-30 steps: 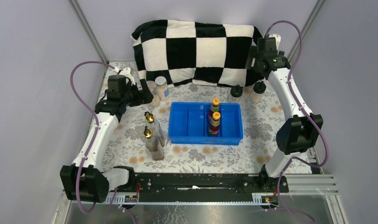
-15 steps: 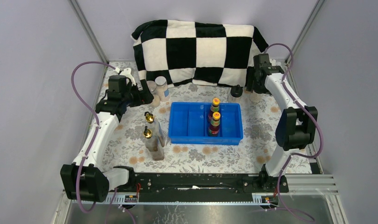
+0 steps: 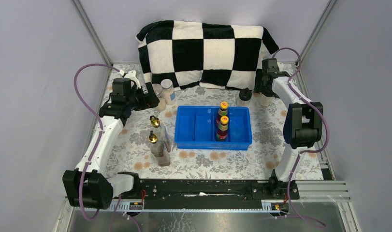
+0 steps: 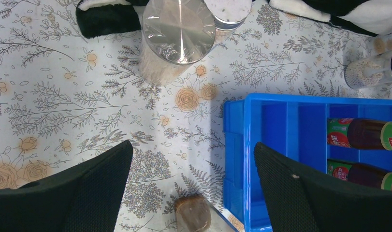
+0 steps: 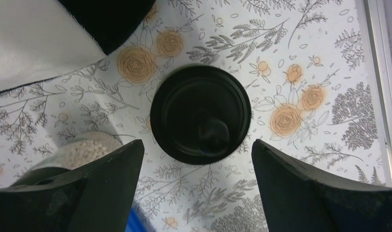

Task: Organize the condiment bottles
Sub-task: Pick up the bottle from the center of the board.

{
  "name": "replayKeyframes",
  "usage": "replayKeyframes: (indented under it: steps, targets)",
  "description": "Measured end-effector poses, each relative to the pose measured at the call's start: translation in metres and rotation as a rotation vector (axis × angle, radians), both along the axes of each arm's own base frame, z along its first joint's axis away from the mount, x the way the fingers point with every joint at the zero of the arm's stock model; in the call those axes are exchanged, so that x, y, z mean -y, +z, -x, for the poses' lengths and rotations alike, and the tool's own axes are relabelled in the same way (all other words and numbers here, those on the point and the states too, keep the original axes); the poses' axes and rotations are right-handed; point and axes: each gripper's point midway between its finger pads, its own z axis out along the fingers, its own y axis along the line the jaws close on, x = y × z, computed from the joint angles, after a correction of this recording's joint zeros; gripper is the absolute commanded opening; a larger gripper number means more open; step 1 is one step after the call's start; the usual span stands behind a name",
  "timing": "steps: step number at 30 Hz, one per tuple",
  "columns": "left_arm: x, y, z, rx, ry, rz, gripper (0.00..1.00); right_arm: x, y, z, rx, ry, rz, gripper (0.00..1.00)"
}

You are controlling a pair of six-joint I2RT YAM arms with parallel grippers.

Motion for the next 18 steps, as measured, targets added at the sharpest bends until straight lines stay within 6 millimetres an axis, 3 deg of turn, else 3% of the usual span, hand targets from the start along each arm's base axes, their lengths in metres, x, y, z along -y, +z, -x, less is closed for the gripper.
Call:
replayKeyframes:
  steps: [9, 18]
  targets:
    - [0.0, -0.002, -0.001, -0.006, 0.0, -0.001, 0.99, 0.008, -0.026, -0.015, 0.002, -0.024, -0.002, 0.86]
    - [-0.001, -0.003, -0.001, -0.009, 0.004, -0.004, 0.99, 0.025, -0.028, -0.023, 0.035, -0.075, -0.02, 0.61]
